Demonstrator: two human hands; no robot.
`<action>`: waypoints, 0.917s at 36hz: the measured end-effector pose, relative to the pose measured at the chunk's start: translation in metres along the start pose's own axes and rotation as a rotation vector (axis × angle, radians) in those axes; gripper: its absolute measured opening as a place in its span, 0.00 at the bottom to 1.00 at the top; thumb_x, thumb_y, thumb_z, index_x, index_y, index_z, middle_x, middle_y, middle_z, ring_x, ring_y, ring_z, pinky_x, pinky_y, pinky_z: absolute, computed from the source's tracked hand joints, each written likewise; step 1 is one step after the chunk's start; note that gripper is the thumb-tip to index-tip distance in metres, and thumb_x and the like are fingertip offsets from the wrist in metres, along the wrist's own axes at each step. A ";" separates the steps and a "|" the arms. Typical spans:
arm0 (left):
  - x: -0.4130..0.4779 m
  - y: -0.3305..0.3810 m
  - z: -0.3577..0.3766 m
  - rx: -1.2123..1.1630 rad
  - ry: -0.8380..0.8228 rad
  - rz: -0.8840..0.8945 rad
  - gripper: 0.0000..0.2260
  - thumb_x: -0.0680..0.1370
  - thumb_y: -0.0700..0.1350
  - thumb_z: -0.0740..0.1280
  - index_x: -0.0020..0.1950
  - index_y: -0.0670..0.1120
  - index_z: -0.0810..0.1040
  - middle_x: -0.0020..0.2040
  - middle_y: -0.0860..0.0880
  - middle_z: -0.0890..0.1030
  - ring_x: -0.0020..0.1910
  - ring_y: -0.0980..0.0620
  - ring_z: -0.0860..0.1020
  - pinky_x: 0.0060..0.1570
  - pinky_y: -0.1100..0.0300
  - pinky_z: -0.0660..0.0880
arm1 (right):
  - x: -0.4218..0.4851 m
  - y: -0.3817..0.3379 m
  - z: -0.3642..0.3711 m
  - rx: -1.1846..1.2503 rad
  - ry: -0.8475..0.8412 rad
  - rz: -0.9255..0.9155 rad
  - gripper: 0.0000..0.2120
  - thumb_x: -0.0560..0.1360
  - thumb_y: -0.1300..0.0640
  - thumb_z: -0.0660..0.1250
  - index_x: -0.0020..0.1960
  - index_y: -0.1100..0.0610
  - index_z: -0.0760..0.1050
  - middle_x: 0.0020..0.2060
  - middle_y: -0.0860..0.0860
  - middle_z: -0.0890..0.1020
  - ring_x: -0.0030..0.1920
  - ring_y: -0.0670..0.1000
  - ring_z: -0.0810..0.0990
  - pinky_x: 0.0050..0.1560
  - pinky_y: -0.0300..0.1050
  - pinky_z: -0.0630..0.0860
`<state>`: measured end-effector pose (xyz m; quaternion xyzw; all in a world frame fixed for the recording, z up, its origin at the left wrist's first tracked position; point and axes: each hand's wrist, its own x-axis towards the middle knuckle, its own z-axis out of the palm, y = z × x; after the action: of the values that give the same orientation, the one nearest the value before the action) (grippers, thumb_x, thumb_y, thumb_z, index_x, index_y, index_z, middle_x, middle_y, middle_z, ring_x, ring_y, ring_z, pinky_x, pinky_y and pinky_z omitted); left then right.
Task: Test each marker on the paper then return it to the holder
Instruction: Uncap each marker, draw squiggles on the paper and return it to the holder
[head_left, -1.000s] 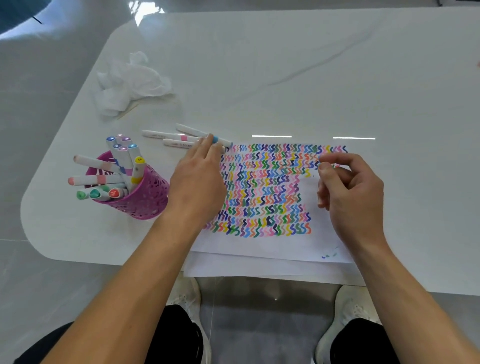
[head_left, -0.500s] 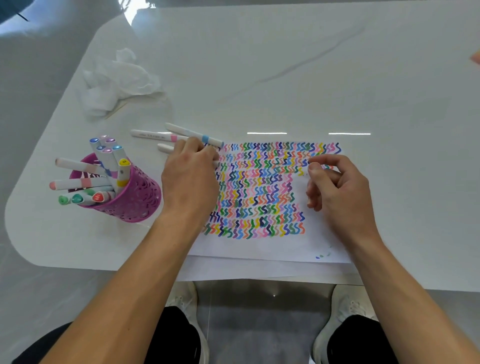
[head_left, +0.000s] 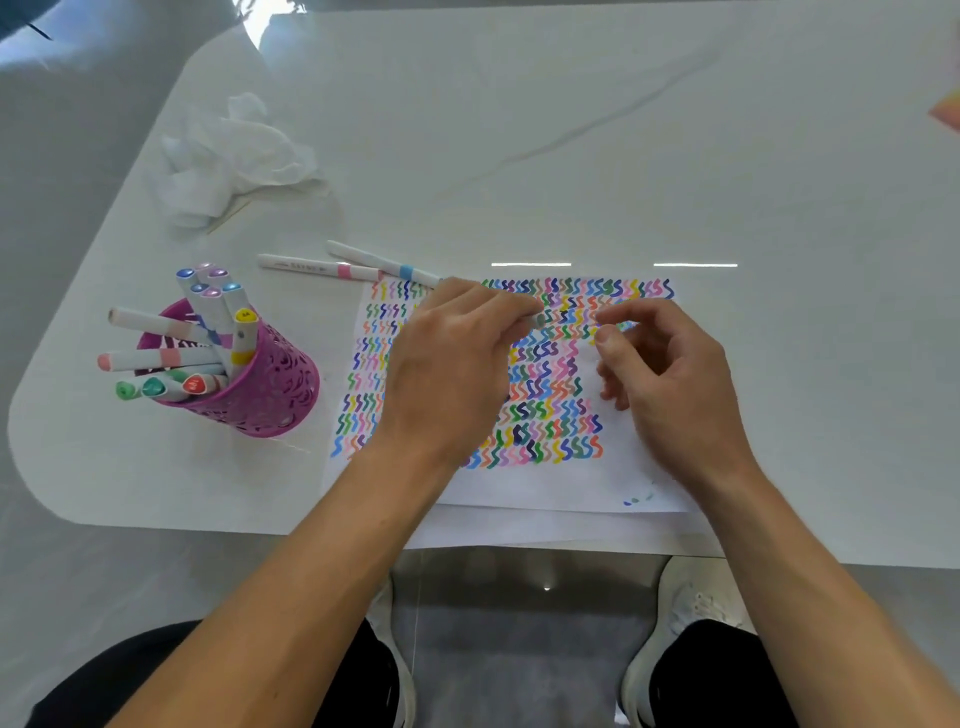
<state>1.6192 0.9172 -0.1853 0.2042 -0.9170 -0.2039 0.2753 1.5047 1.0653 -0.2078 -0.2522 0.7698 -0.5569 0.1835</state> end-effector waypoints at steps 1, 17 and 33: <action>0.000 0.003 0.001 -0.014 0.029 0.023 0.06 0.80 0.42 0.70 0.54 0.46 0.86 0.46 0.51 0.86 0.50 0.48 0.79 0.51 0.56 0.75 | -0.001 -0.002 0.001 -0.008 -0.004 -0.008 0.06 0.82 0.57 0.69 0.58 0.53 0.79 0.42 0.49 0.83 0.41 0.49 0.83 0.39 0.41 0.79; -0.001 0.036 0.006 -0.599 0.011 -0.243 0.07 0.79 0.39 0.69 0.56 0.47 0.82 0.49 0.56 0.85 0.51 0.59 0.83 0.54 0.59 0.80 | -0.001 -0.009 -0.007 -0.189 -0.021 -0.163 0.08 0.83 0.52 0.67 0.59 0.52 0.82 0.61 0.45 0.82 0.64 0.39 0.78 0.61 0.26 0.68; -0.001 0.031 0.005 -0.843 -0.030 -0.349 0.08 0.80 0.35 0.67 0.58 0.41 0.79 0.51 0.49 0.86 0.53 0.53 0.84 0.55 0.56 0.81 | -0.002 -0.010 -0.011 -0.218 -0.084 -0.220 0.08 0.84 0.51 0.66 0.61 0.47 0.80 0.51 0.42 0.83 0.54 0.41 0.81 0.55 0.30 0.76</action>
<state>1.6089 0.9446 -0.1752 0.2228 -0.7097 -0.6056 0.2828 1.5019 1.0719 -0.1955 -0.3765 0.7851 -0.4756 0.1252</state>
